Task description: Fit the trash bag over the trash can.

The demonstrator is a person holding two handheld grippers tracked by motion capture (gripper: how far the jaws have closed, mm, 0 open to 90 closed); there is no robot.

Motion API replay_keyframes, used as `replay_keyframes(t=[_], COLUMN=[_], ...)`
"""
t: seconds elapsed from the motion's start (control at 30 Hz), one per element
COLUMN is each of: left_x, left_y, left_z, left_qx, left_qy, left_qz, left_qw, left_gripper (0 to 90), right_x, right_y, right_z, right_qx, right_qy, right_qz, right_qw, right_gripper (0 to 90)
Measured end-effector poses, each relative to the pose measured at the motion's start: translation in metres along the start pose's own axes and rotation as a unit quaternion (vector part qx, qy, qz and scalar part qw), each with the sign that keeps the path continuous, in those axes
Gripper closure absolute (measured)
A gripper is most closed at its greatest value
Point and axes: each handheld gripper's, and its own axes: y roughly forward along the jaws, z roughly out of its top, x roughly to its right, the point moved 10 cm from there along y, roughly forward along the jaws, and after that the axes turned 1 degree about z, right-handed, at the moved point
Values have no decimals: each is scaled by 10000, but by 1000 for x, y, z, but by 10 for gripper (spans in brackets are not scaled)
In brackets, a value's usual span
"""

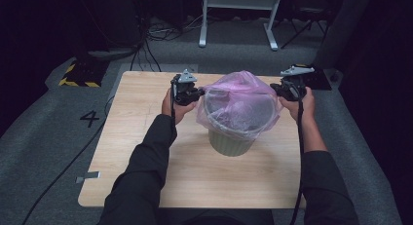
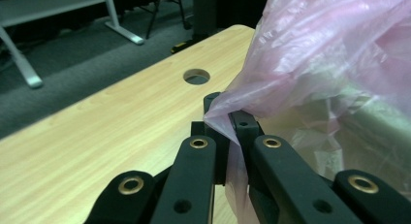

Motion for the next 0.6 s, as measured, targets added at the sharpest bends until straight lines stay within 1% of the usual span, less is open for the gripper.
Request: replay_keyframes(t=[0.03, 0.07, 0.1, 0.13, 0.17, 0.2, 0.23, 0.3, 0.37, 0.43, 0.47, 0.5, 0.53, 0.57, 0.6], left_x=[1, 2, 3, 4, 3, 2, 2, 0, -2, -4, -5, -5, -4, -5, -6], left_y=[2, 4, 5, 5, 4, 3, 1, -1, -4, -8, -10, -12, -13, -14, -14], left_z=[-1, -2, -3, -2, -2, -1, -1, 0, -1, -2, -3, -4, -7, -9, -11], left_qx=[-24, -44, -56, -37, -22, 2, 2, 36, 74, 93, 100, 142, 130, 98, 93], left_qy=[5, 26, 25, 43, 68, 84, 65, 57, 55, 42, 66, 69, 56, 82, 93], left_qz=[5, 0, -25, -18, 17, 34, 31, 47, 89, 112, 154, 163, 133, 151, 189], left_qw=[10000, 10000, 10000, 10000, 10000, 10000, 10000, 10000, 9999, 9999, 9998, 9997, 9998, 9998, 9997], left_gripper=[892, 892, 892, 892, 892, 890, 889, 884, 881, 875, 866, 856, 853, 850, 837], right_x=[-1, -1, 0, 1, 3, 5, 6, 10, 14, 15, 15, 14, 10, 6, 1], right_y=[1, 0, -1, -3, -6, -10, -16, -29, -43, -58, -66, -75, -83, -90, -94], right_z=[-1, -1, -2, -3, -3, -3, -2, -1, -2, -3, -3, -4, -5, -6, -8], right_qx=[24, 79, 92, 104, 152, 238, 332, 494, 626, 773, 856, 996, 1123, 1237, 1296], right_qy=[69, 70, 18, 17, 44, 107, 156, 187, 264, 289, 323, 328, 307, 260, 208], right_qz=[92, 91, 49, 36, 46, 34, 17, -40, -5, 104, 159, 269, 449, 603, 745], right_qw=[9999, 9999, 9999, 9999, 9999, 9997, 9993, 9986, 9977, 9965, 9957, 9941, 9922, 9901, 9885], right_gripper=[900, 900, 900, 900, 869, 806, 774, 697, 612, 553, 516, 496, 472, 438, 414])
